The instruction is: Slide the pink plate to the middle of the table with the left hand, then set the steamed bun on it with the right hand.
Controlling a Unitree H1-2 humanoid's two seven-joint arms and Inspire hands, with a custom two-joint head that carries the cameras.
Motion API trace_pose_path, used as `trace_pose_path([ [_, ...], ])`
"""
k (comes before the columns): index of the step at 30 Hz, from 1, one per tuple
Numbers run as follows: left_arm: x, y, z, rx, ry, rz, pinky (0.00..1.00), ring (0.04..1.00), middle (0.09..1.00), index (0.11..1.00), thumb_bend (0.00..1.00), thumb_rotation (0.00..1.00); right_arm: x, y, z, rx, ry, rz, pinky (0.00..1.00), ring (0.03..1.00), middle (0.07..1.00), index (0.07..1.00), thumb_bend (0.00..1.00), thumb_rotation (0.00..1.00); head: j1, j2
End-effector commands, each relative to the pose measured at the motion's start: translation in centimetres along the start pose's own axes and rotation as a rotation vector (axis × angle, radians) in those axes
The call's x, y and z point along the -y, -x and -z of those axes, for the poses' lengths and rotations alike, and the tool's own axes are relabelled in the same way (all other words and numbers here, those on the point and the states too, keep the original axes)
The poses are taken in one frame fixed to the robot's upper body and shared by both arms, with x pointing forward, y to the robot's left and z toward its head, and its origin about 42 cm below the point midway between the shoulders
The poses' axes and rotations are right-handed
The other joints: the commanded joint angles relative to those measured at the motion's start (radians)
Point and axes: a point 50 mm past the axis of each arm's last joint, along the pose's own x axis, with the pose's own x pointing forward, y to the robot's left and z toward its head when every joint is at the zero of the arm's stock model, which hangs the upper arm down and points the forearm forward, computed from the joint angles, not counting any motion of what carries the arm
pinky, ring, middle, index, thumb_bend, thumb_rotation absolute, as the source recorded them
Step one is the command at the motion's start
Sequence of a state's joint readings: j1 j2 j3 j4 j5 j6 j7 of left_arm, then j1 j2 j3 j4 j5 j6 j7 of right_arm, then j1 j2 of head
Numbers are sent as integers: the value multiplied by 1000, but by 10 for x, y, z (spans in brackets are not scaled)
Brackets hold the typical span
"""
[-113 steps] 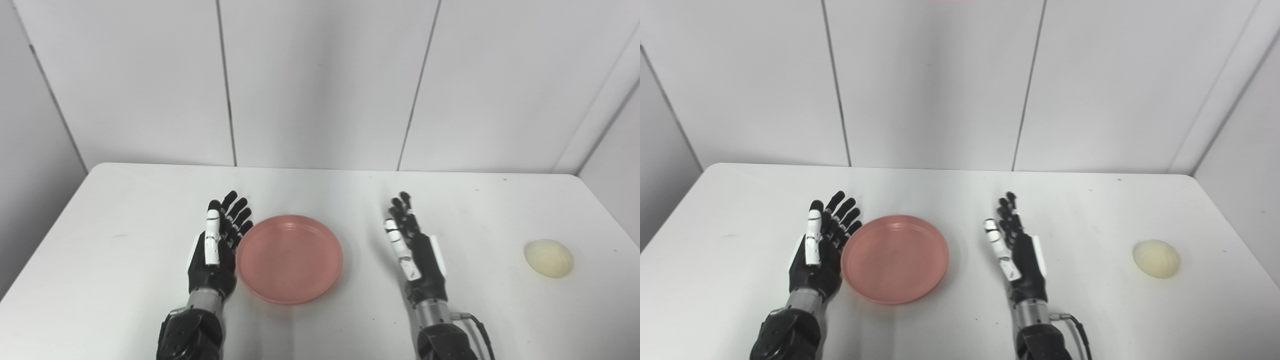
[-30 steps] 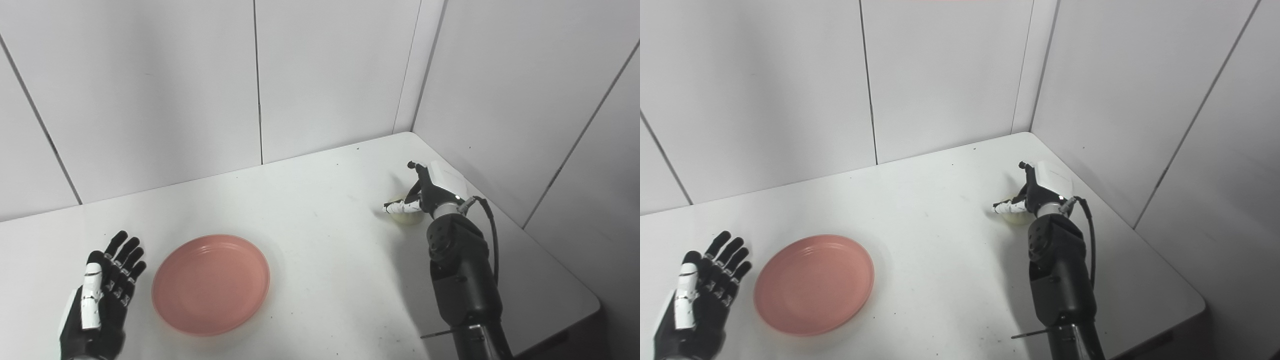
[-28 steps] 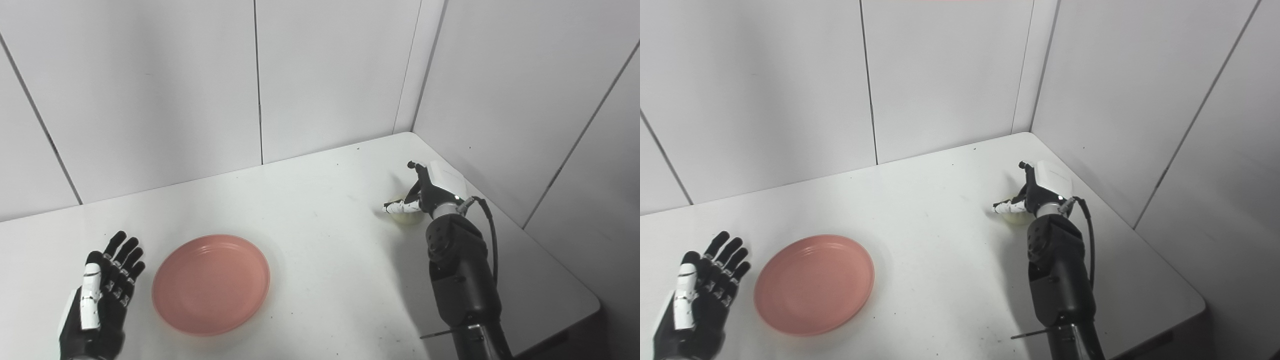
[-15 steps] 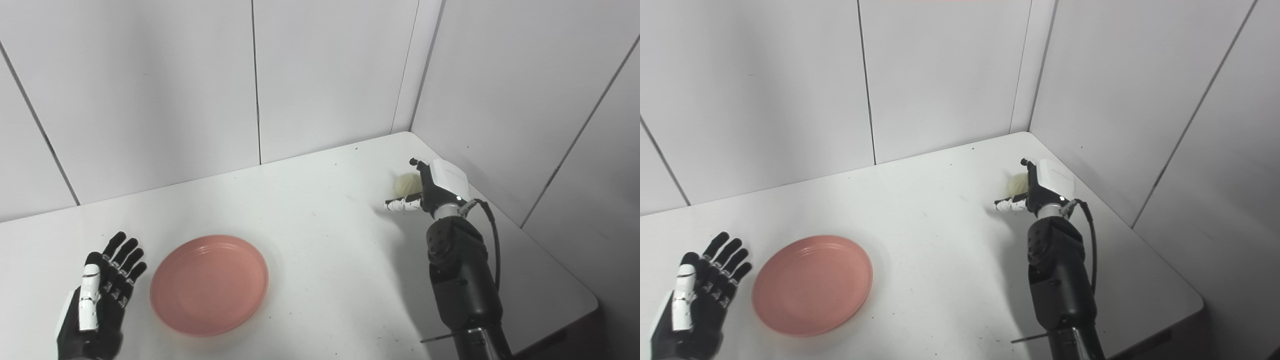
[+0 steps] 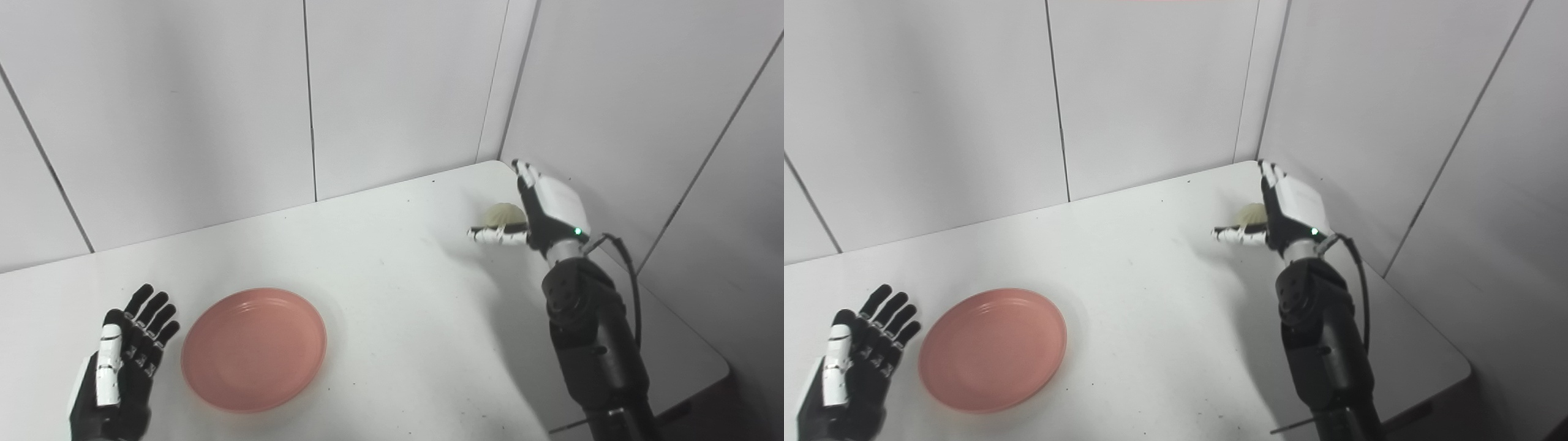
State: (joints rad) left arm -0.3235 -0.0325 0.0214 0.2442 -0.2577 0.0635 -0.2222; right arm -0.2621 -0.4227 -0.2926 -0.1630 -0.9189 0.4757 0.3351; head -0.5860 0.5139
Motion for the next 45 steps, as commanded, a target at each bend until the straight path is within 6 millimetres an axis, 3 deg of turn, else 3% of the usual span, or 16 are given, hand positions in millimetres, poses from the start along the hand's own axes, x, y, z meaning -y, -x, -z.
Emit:
trace_pose_path([
  [1, 2, -1, 1, -5, 6, 2, 909, 905, 892, 852, 504, 924, 17, -5, -2, 24, 22, 80, 854, 969, 979, 966, 965, 439, 0, 1],
  [6, -2, -1, 6, -13, 3, 13, 917, 907, 896, 865, 511, 933, 6, -13, 5, 14, 30, 86, 844, 948, 963, 949, 928, 416, 0, -1],
  [14, -3, 0, 11, -20, 5, 18, 912, 905, 897, 873, 520, 921, -1, -44, 13, -13, 27, 106, 813, 942, 978, 962, 903, 407, 8, -11],
  [20, -2, 1, 11, -12, 1, 20, 898, 898, 890, 863, 521, 906, 6, -69, 11, -6, 54, 205, 906, 963, 991, 980, 887, 444, 10, -12],
  [28, -1, 2, 14, -19, 2, 19, 915, 911, 900, 878, 507, 928, 16, -92, 7, -6, 49, 234, 932, 954, 975, 976, 898, 456, 17, -14],
  [34, 0, 3, 14, -24, -1, 16, 900, 901, 891, 868, 497, 934, 12, -104, 8, -12, 54, 227, 869, 925, 955, 953, 905, 447, 21, -13],
  [38, 0, 3, 16, -22, -11, 21, 911, 907, 897, 877, 496, 941, 5, -110, 13, -25, 29, 186, 713, 879, 933, 927, 875, 337, 23, -10],
  [45, 1, 4, 14, -23, -13, 25, 912, 904, 893, 877, 503, 927, -8, -112, 19, -63, 40, 126, 658, 846, 910, 909, 846, 292, 23, -7],
])
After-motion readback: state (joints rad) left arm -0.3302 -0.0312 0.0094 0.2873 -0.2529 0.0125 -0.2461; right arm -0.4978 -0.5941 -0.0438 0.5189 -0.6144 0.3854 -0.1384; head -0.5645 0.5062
